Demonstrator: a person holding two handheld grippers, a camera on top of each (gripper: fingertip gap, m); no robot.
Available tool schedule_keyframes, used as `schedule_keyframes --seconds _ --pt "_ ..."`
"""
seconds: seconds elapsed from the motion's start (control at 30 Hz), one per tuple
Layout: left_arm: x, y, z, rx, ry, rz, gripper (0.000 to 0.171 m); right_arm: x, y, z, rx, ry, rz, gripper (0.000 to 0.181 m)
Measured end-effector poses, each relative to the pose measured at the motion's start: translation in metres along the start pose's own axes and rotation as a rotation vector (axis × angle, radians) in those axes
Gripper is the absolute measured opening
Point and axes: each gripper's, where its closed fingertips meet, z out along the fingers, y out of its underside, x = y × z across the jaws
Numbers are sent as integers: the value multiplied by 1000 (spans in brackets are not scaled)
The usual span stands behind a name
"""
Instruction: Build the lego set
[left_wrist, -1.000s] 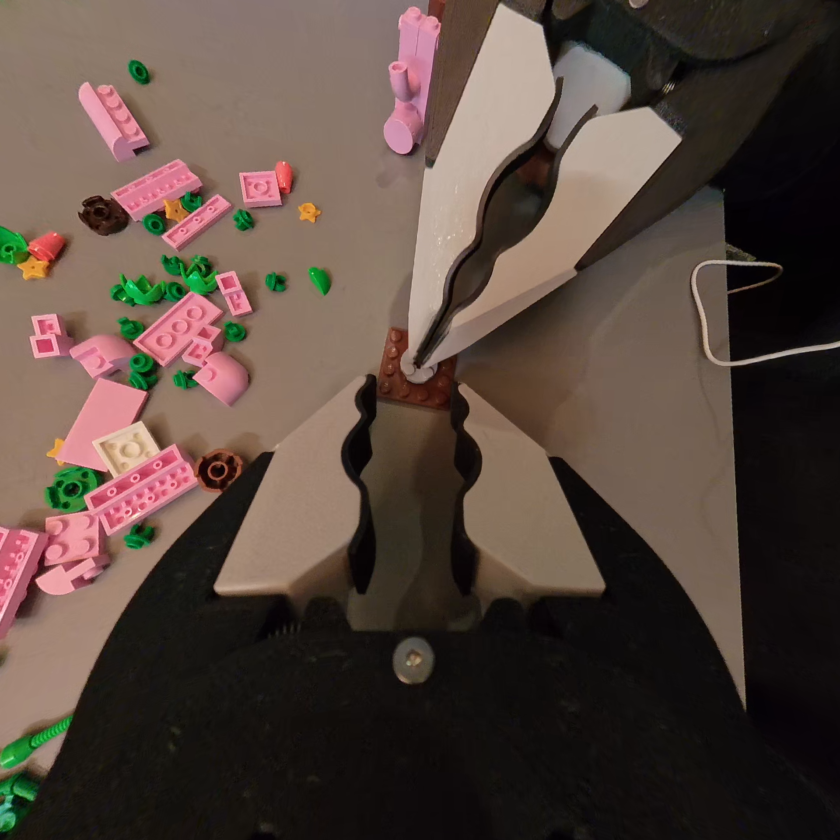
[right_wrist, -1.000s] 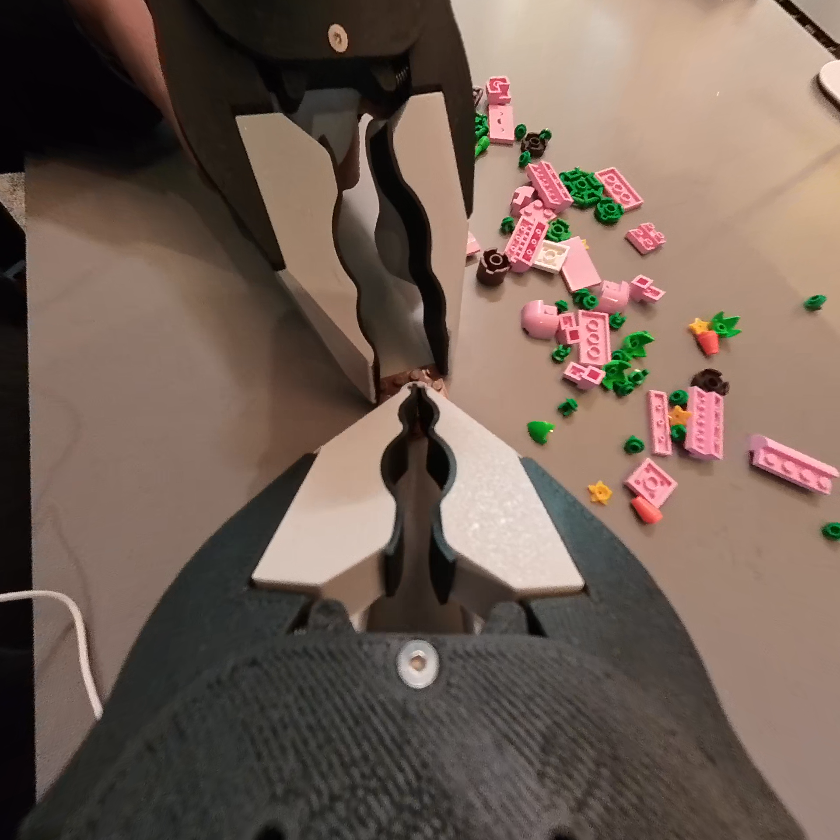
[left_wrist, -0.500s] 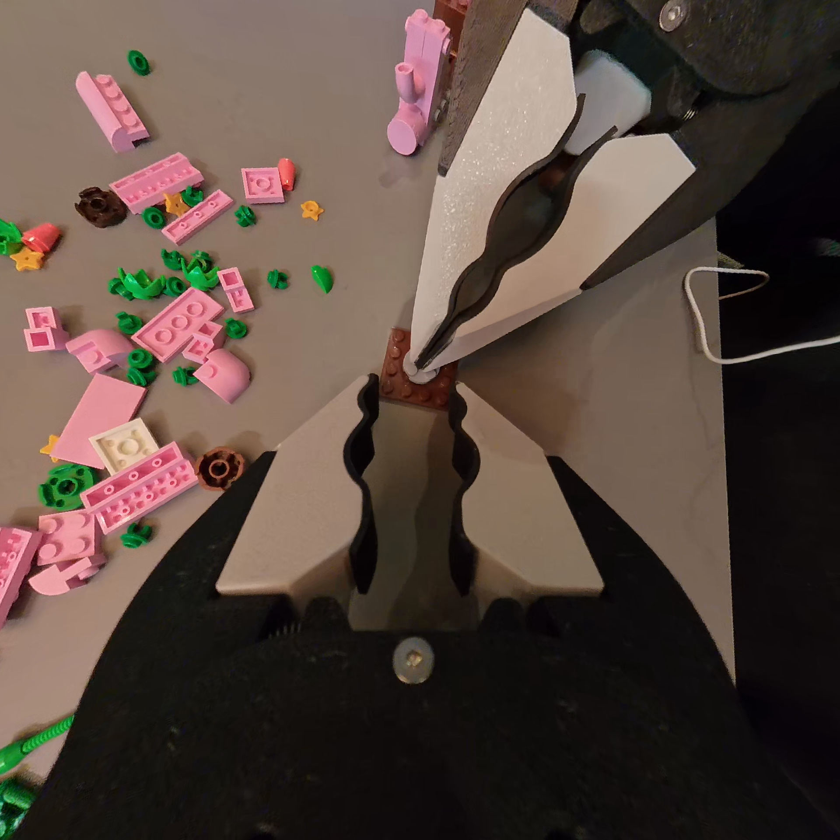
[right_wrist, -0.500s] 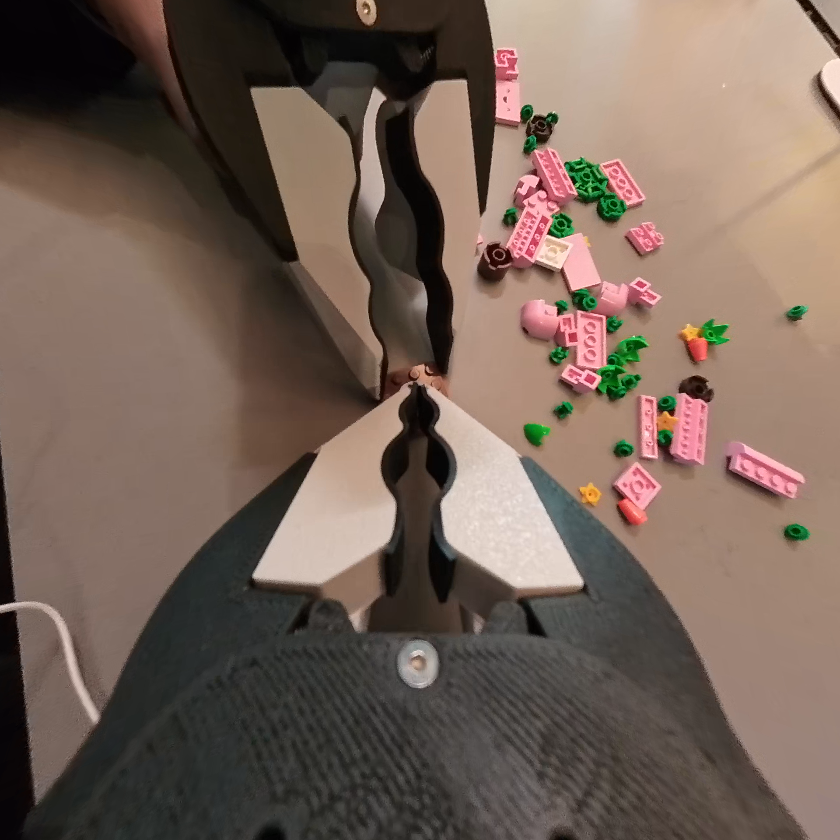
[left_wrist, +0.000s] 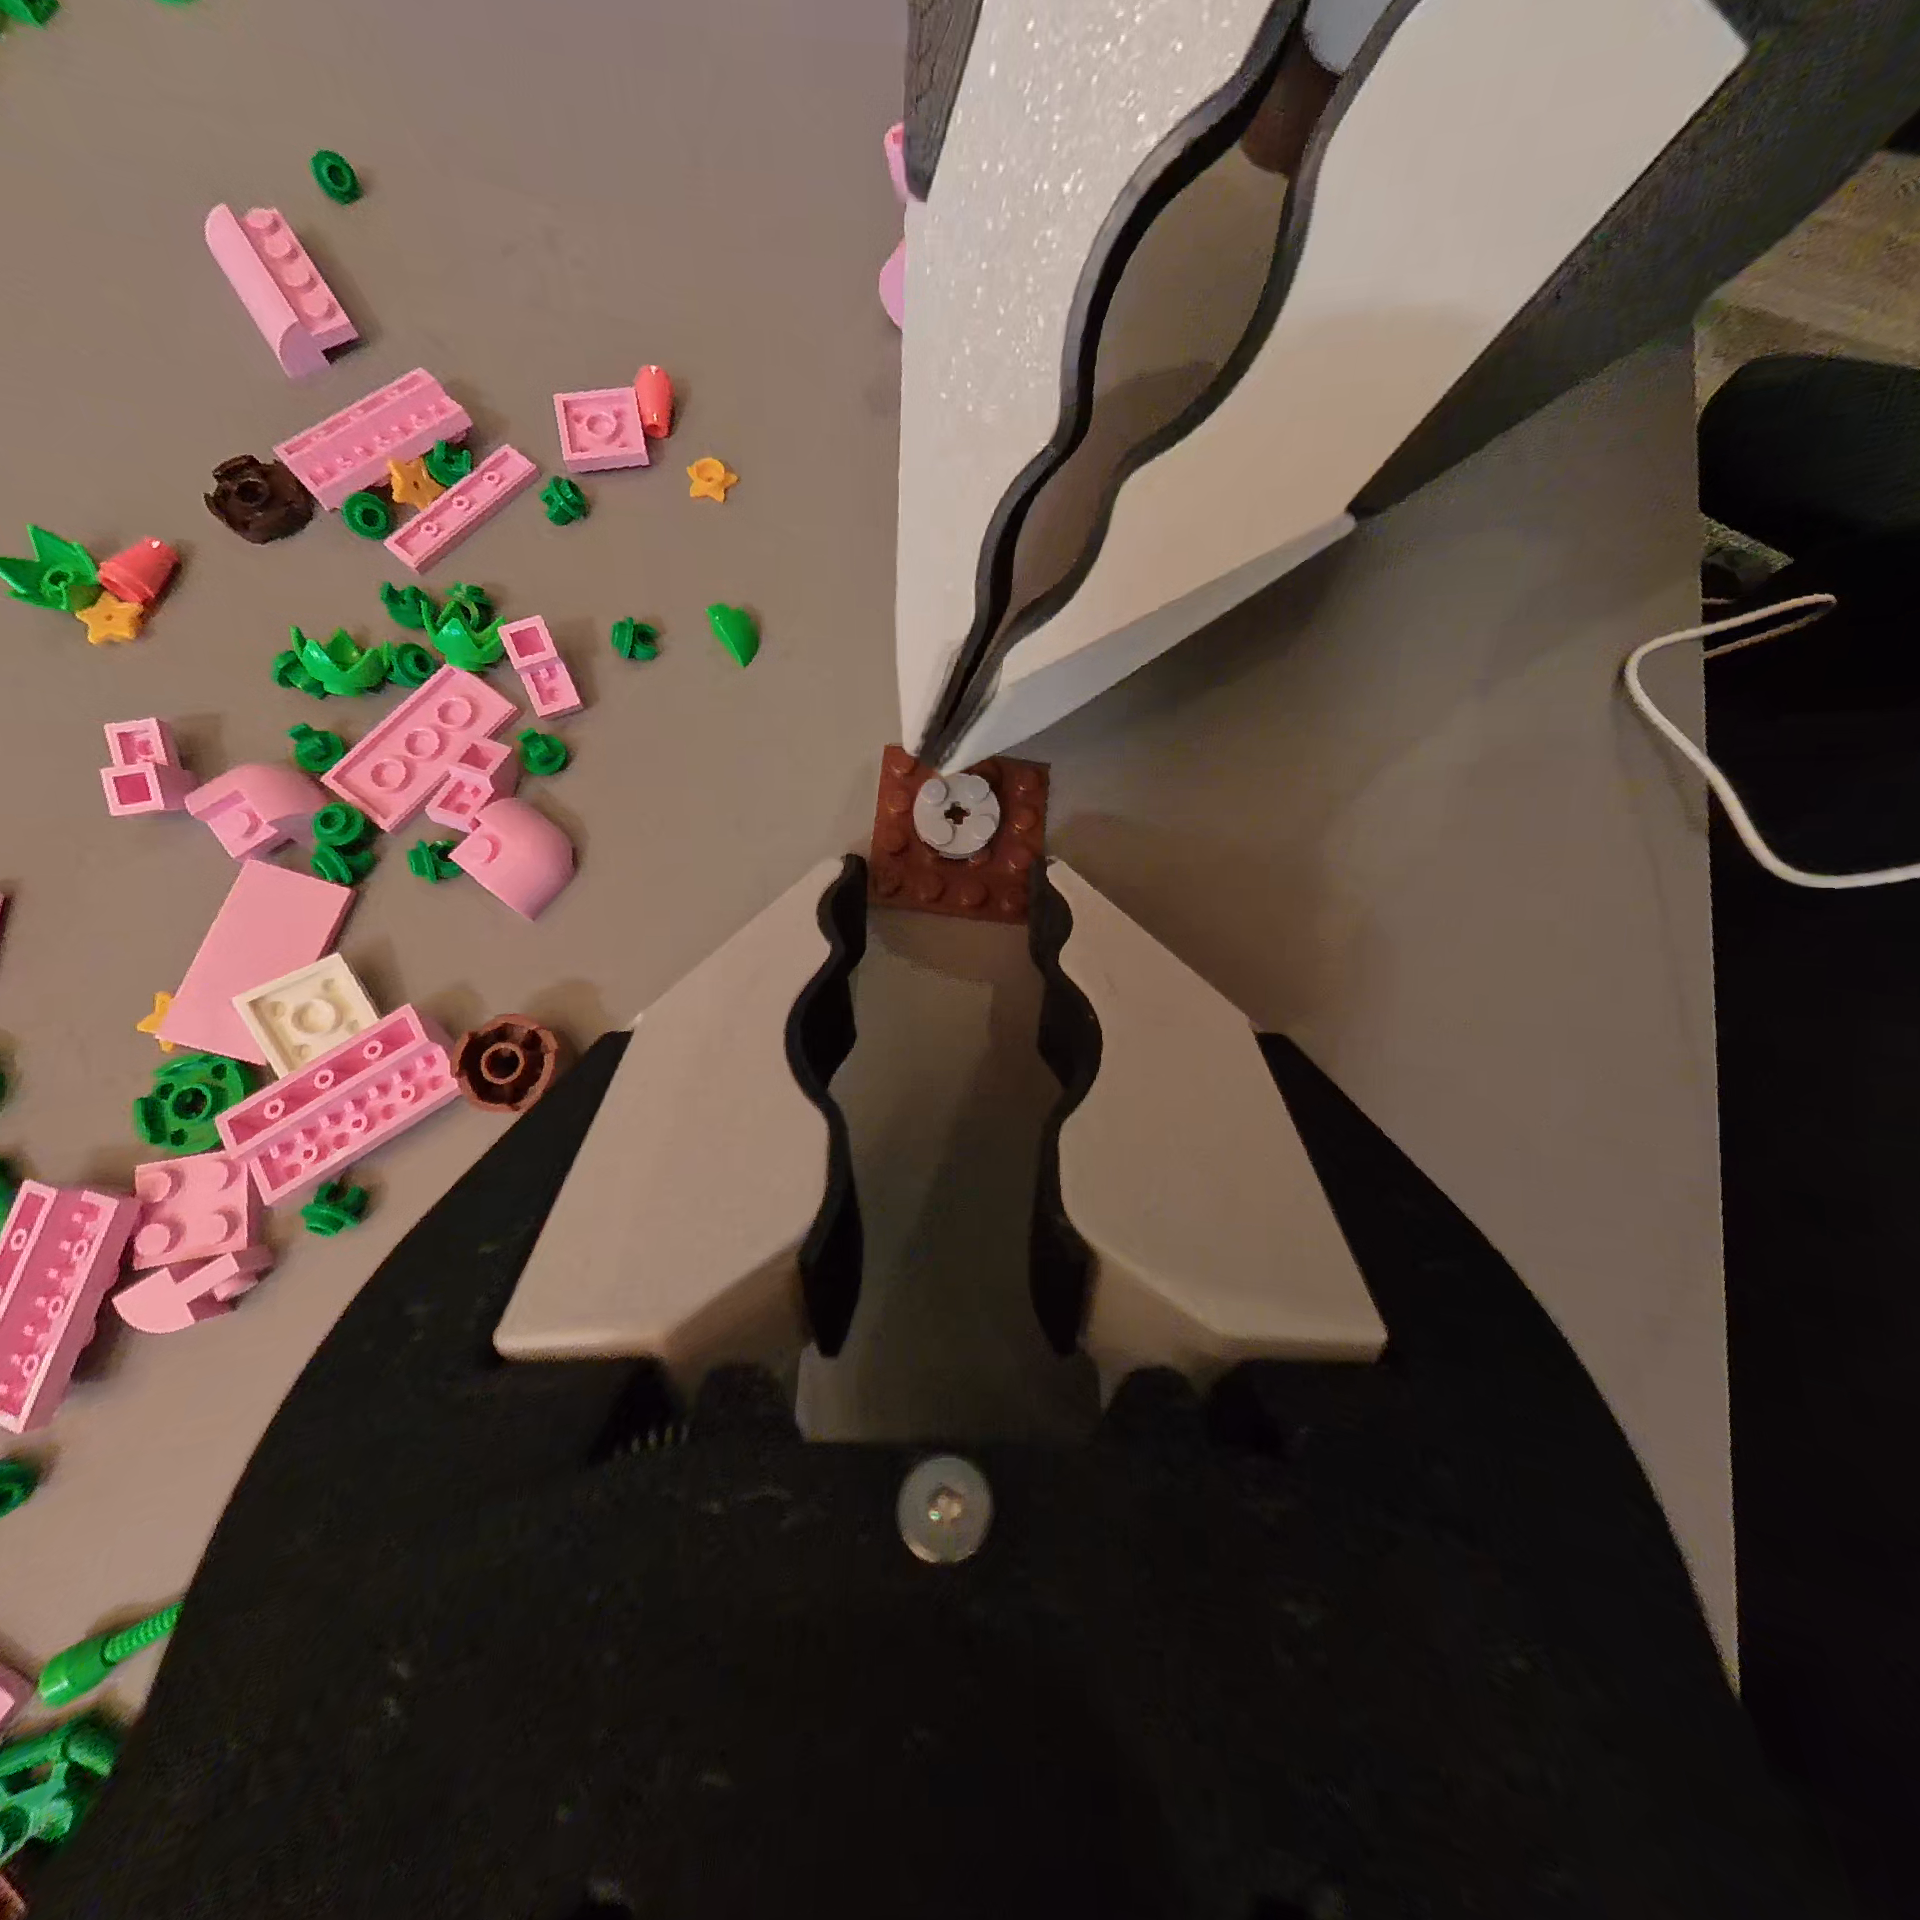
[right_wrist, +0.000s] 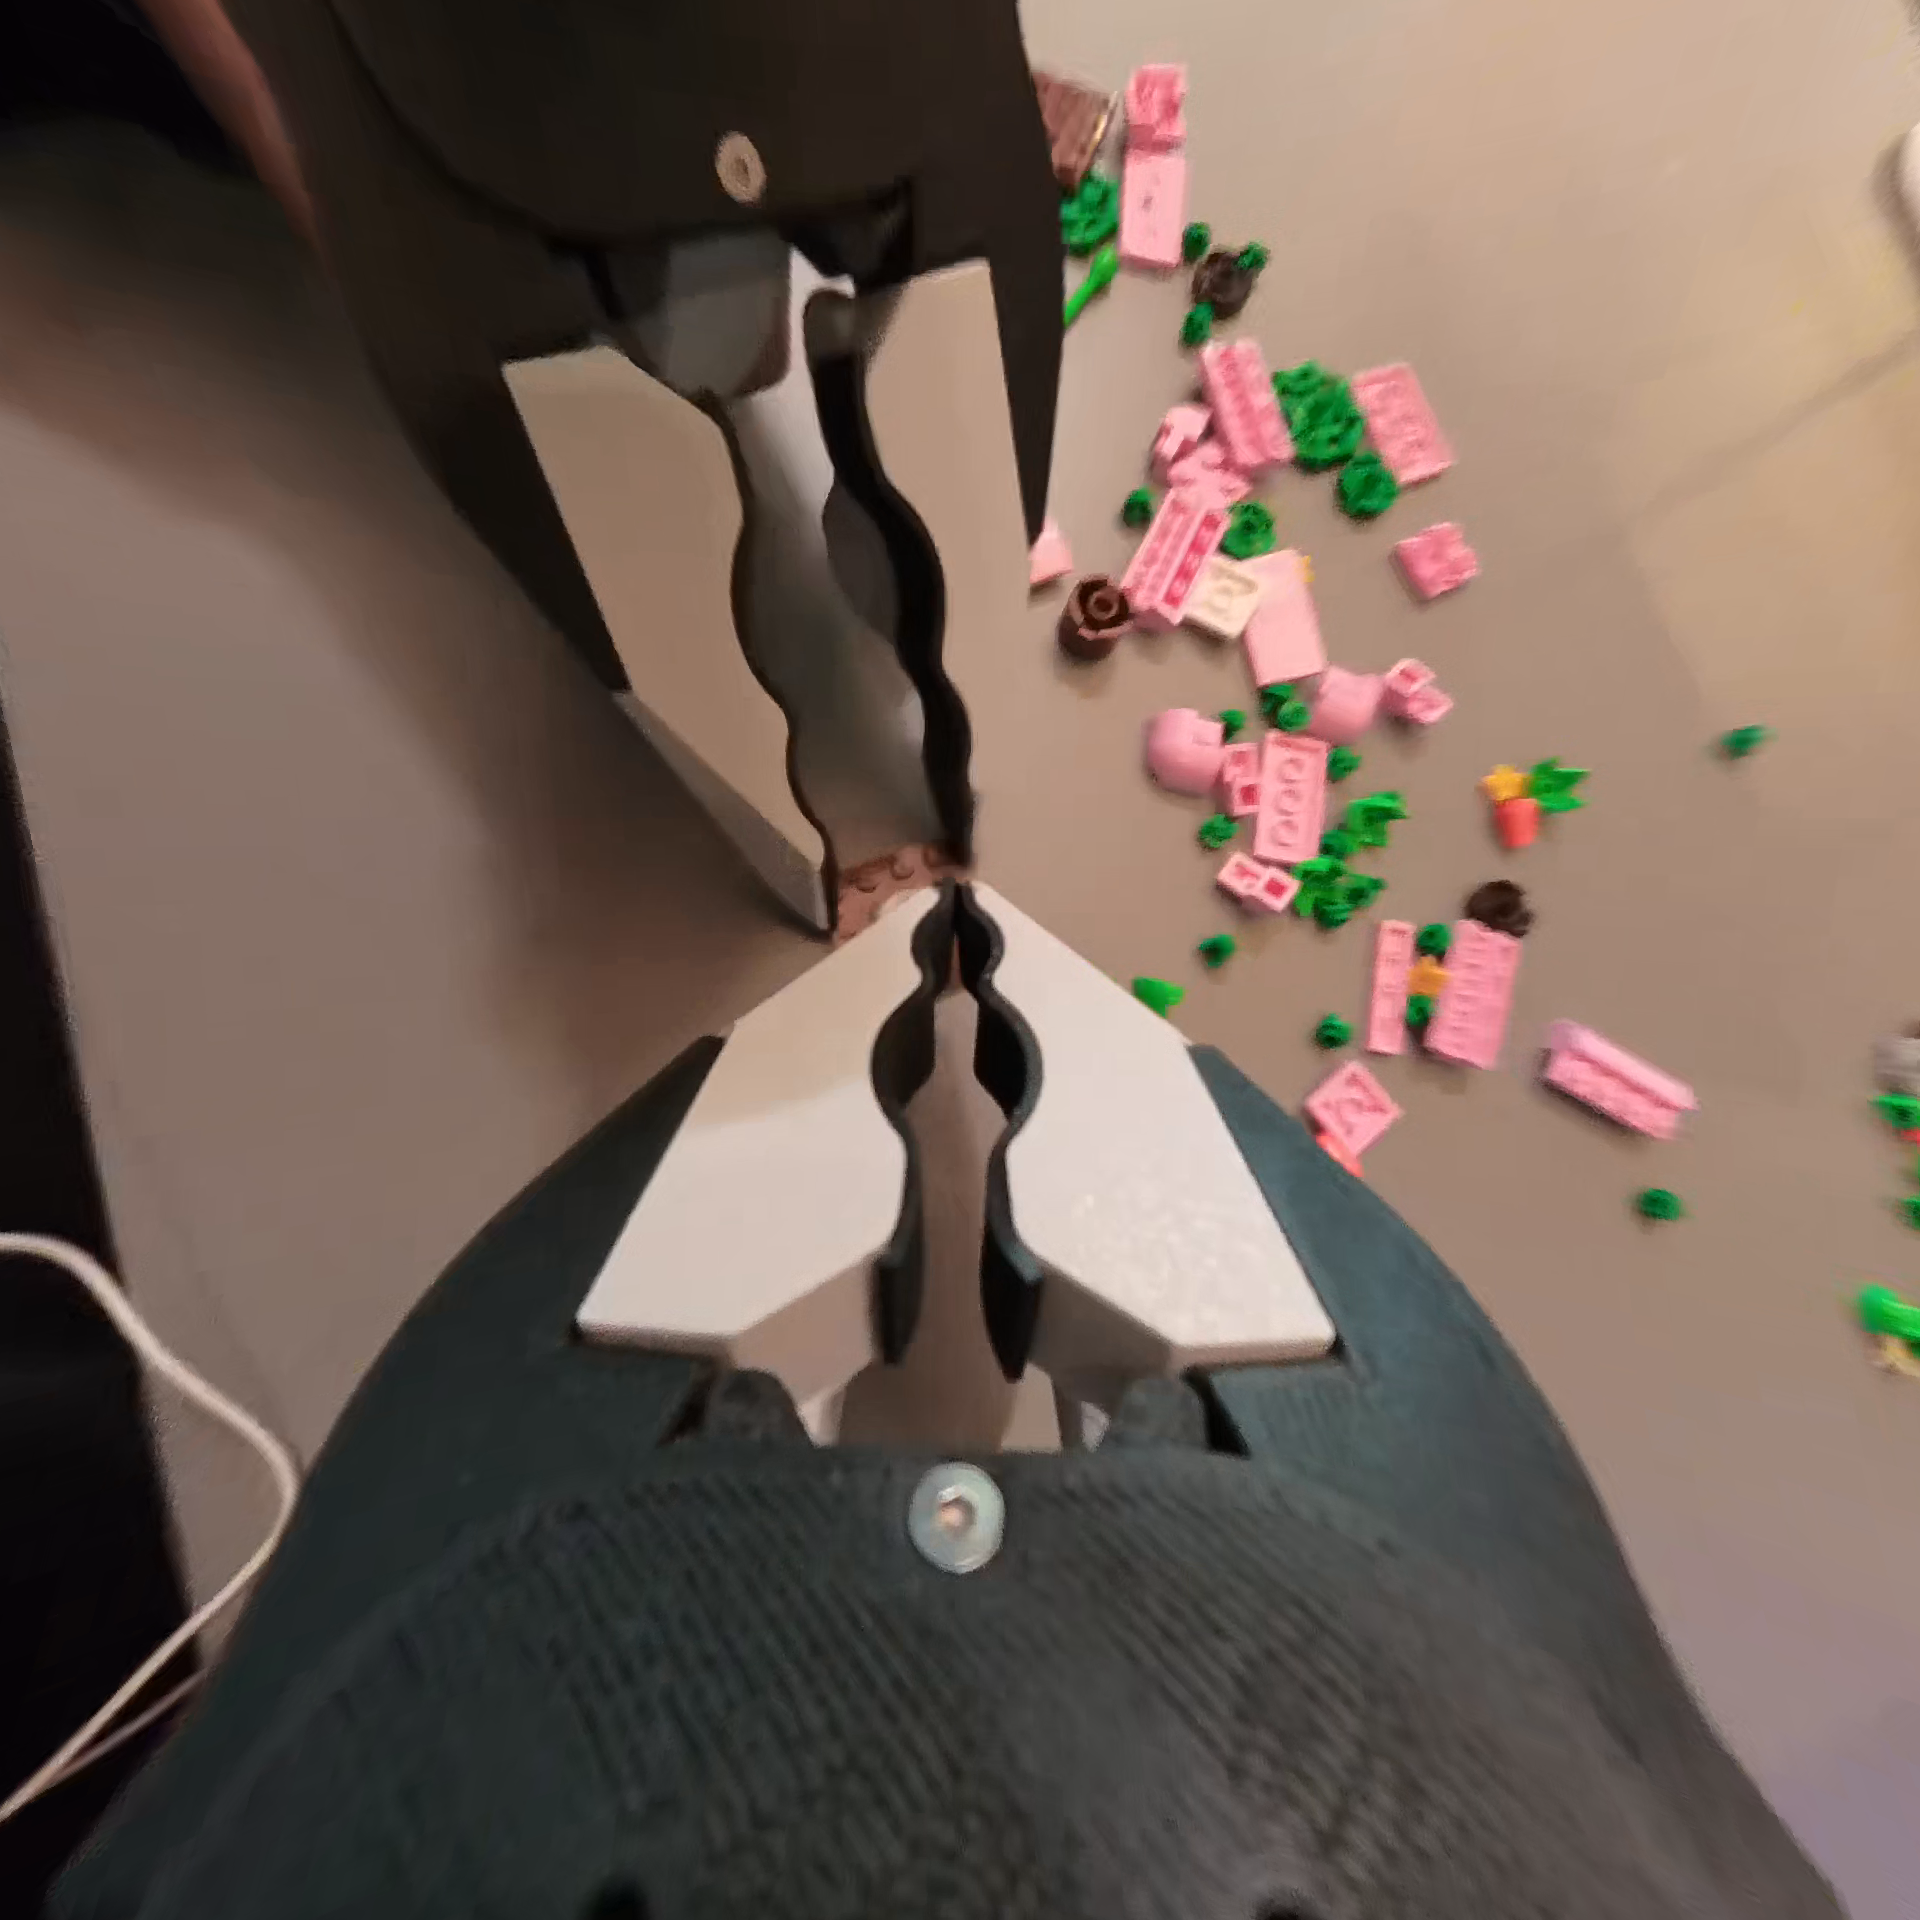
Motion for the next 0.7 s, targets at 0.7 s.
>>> schedule_keyframes --seconds 0.7 --pt "0 1 0 -2 -11 12 32 -10 20 8 -117 -58 -1 0"
